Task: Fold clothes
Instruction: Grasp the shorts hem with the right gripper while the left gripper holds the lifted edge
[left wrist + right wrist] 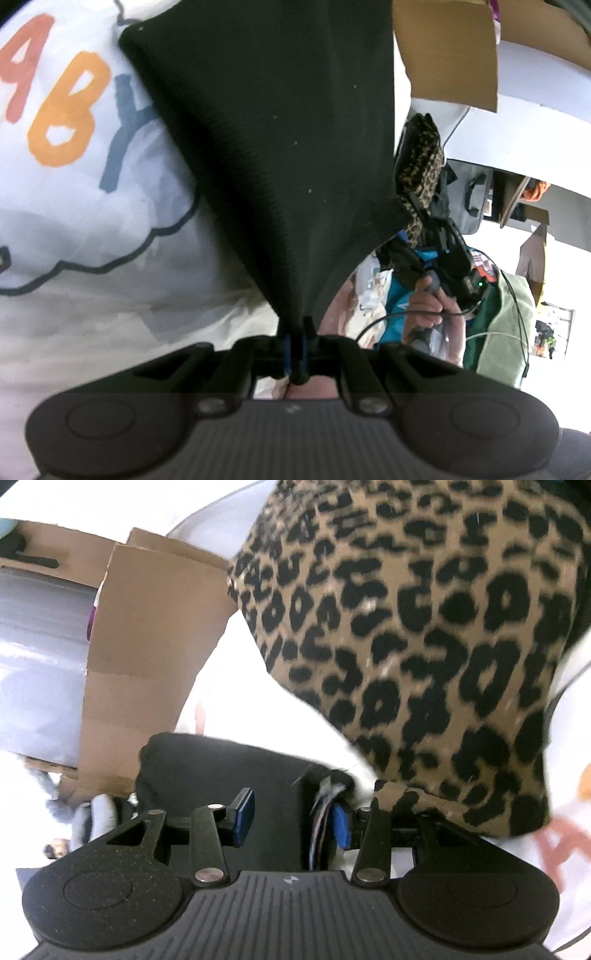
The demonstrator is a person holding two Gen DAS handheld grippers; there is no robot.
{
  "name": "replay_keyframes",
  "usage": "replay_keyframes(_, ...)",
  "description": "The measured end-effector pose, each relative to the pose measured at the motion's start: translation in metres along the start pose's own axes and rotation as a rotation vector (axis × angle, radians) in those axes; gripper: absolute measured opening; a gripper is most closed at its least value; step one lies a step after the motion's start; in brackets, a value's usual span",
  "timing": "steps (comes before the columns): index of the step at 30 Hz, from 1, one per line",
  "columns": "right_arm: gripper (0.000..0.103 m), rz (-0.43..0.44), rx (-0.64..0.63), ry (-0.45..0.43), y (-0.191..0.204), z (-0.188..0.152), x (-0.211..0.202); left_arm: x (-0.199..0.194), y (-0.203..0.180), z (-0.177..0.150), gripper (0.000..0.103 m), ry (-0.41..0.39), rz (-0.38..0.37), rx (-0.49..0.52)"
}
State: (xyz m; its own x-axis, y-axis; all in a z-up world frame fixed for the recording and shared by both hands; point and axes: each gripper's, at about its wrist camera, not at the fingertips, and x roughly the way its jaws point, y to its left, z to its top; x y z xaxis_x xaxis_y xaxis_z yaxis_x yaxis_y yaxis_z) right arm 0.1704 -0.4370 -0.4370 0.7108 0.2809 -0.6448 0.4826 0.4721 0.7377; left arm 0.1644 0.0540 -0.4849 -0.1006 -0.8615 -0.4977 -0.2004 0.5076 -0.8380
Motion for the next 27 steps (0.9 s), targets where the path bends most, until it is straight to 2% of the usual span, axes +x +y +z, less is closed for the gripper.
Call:
replay_keyframes(7,0.045,-0.126,-0.144,0.039,0.008,0.002,0.018,0.004,0.013,-0.001,0.006,0.006,0.042,-0.002)
replay_keyframes(10,0.036,-0.172,-0.234,0.045,0.014,0.001,0.027,0.007,0.016,-0.001,0.006,0.008,0.059,0.0)
replay_keyframes(18,0.033,-0.208,-0.322,0.022,0.024,-0.004,0.037,0.009,0.019,0.001,0.006,0.018,0.083,0.013)
replay_keyframes(19,0.03,-0.211,-0.326,0.019,0.024,-0.003,0.037,0.009,0.015,0.001,0.006,0.019,0.082,0.021)
replay_keyframes(21,0.011,-0.202,-0.32,0.018,0.022,0.0,0.032,0.008,0.008,0.001,0.005,0.021,0.081,0.037)
replay_keyframes(22,0.008,-0.195,-0.319,0.017,0.021,0.002,0.028,0.006,0.005,0.0,0.005,0.018,0.077,0.041)
replay_keyframes(27,0.006,-0.172,-0.355,0.007,0.035,0.003,0.013,-0.016,-0.008,-0.003,0.005,0.003,0.027,0.044)
